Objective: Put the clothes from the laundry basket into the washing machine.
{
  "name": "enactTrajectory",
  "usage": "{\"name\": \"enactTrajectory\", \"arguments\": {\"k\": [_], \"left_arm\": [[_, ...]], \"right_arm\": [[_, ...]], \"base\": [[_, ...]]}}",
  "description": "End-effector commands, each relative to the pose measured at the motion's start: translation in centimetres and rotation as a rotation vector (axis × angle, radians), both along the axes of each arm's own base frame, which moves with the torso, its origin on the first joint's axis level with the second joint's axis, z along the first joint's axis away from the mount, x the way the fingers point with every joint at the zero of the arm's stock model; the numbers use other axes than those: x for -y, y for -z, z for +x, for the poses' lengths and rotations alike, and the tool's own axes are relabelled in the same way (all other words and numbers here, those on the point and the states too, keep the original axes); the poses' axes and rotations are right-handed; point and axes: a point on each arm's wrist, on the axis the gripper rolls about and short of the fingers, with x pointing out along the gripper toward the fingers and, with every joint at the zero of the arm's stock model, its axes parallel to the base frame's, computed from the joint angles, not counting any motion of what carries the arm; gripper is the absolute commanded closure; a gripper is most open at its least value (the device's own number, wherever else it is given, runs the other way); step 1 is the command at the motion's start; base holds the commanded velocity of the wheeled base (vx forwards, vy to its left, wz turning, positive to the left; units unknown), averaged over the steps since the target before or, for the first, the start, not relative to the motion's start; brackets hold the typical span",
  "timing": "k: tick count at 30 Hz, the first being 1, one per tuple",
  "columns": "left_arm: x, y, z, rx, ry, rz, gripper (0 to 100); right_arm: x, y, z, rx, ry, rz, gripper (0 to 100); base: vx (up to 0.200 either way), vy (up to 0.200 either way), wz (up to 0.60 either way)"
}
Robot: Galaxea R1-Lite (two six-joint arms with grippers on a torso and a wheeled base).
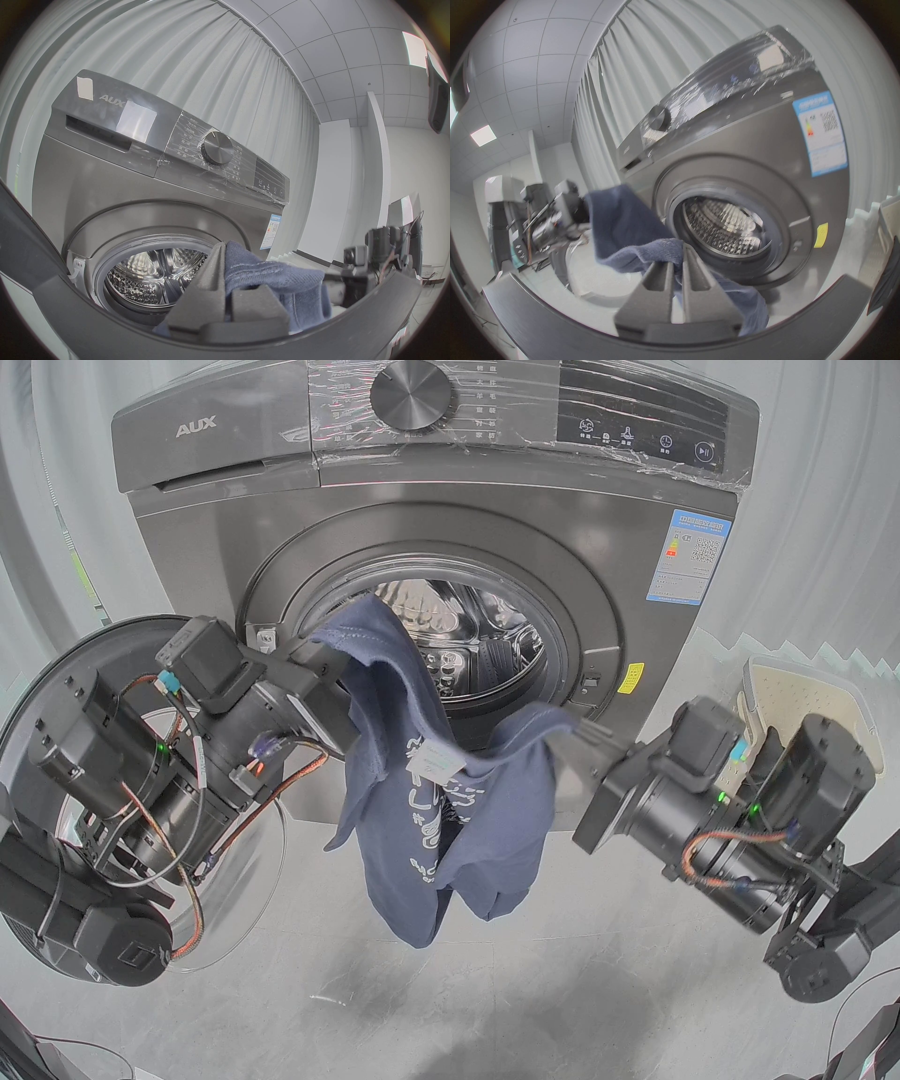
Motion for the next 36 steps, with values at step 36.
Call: {"name": "enactTrajectory", "arguments": {"k": [36], "left_arm": [[0.1, -1.7, -0.6, 0.053, 0.016, -0.039, 100]], "right_arm": [[-5.3, 11.4, 2.9, -0.199, -0.141, -0.232, 0]], "base": [[0.0, 0.0, 0.0]]}}
